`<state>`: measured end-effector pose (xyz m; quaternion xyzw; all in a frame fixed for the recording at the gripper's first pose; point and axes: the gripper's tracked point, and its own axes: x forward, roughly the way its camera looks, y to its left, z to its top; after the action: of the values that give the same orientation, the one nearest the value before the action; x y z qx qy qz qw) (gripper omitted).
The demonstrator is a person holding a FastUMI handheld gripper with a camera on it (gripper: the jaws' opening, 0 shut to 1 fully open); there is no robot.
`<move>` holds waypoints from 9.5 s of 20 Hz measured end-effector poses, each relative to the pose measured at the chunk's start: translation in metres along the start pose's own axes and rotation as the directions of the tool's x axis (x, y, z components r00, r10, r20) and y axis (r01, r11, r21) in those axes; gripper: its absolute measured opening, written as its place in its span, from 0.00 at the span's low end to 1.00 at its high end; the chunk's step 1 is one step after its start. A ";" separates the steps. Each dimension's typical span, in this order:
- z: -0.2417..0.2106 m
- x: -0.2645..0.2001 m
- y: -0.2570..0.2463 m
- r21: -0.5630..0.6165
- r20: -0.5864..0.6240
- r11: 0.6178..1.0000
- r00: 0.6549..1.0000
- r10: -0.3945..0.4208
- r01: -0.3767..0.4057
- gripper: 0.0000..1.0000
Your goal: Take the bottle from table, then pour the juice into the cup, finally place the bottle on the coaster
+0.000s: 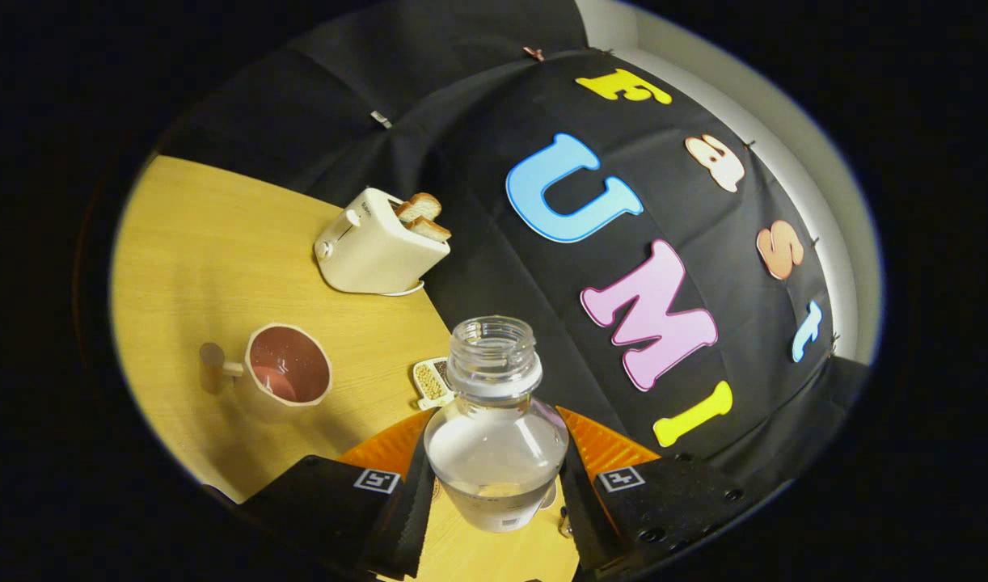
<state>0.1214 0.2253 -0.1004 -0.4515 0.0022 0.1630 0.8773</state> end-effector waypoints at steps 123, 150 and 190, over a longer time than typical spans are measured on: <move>0.027 0.071 0.074 -0.948 0.215 0.289 0.941 0.263 0.136 0.73; 0.013 0.067 0.063 -0.946 0.163 0.311 0.965 0.204 0.094 0.73; -0.084 0.049 -0.050 0.692 0.162 0.686 0.974 0.158 -0.226 0.75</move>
<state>0.1945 0.1457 -0.1175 -0.0709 0.0722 0.2606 0.9601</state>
